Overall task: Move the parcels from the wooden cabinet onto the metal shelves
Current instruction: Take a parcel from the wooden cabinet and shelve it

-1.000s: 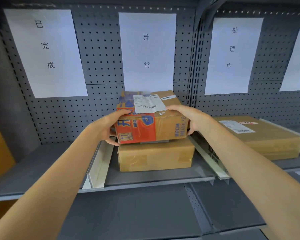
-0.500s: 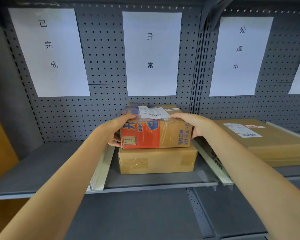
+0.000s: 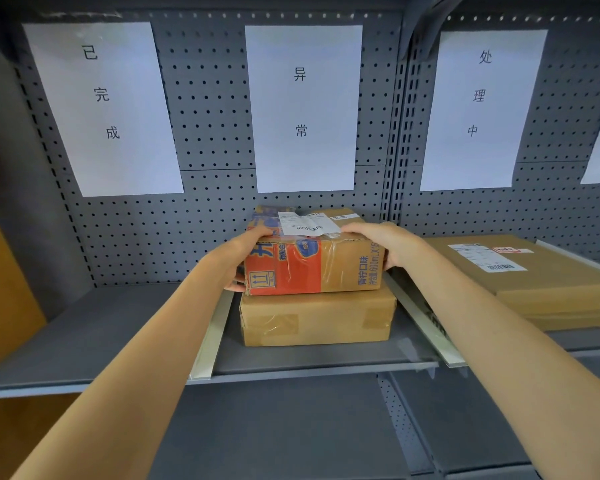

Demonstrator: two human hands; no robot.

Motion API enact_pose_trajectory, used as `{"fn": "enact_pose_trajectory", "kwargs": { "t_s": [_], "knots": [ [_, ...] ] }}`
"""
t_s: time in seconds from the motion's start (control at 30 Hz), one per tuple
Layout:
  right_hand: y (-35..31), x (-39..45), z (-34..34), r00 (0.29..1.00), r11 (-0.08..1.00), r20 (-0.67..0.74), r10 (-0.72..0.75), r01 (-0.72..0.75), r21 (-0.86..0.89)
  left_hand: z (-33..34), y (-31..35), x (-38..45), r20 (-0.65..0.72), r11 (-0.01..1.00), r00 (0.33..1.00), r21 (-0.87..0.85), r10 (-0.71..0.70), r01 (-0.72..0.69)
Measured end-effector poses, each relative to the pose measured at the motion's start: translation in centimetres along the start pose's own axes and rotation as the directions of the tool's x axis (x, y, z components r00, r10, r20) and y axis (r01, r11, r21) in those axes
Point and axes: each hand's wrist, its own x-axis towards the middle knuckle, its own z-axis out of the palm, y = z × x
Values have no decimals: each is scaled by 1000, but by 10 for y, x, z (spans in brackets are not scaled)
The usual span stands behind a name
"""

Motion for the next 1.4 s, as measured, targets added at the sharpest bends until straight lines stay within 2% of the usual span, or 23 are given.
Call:
{"fn": "enact_pose_trajectory", "kwargs": {
  "t_s": [0.23, 0.3, 0.37, 0.47, 0.57, 0.67, 0.73, 0.83, 1.07, 1.2, 1.4],
  "knots": [
    [0, -3, 1, 998, 999, -50, -46, 47, 22, 2, -2, -3, -31, 998, 999, -39, 42, -43],
    [1, -4, -1, 991, 994, -87, -105, 105, -2, -1, -2, -3, -82, 993, 992, -54, 99, -103],
    [0, -9, -4, 969, 976, -130, -208, 196, -98, -5, 0, -4, -160, 977, 966, -27, 203, -210],
    [-4, -20, -8, 898, 899, -179, -402, 350, -262, -12, 3, -6, -268, 901, 868, 247, 418, -357],
    [-9, -36, -11, 787, 771, -218, -577, 437, -464, -19, 7, -19, -278, 734, 733, 534, 621, -419],
    [-13, -53, -14, 649, 512, -162, -743, 396, -763, -25, 13, -34, -230, 546, 608, 733, 760, -405],
    [-15, -65, -16, 607, 373, -87, -790, 363, -854, -29, 15, -46, -192, 449, 551, 809, 812, -379],
    [-15, -79, -18, 582, 300, -43, -812, 353, -886, -34, 11, -64, -165, 362, 497, 871, 852, -332],
    [-5, -99, -5, 610, 350, -38, -792, 402, -846, -53, -21, -100, -207, 372, 535, 902, 819, -220],
    [-4, -115, 8, 623, 351, -25, -782, 406, -844, -71, -40, -119, -234, 386, 532, 902, 814, -194],
    [-10, -149, 49, 622, 326, 28, -782, 448, -833, -115, -68, -145, -313, 472, 522, 858, 794, -204]
  ]
}}
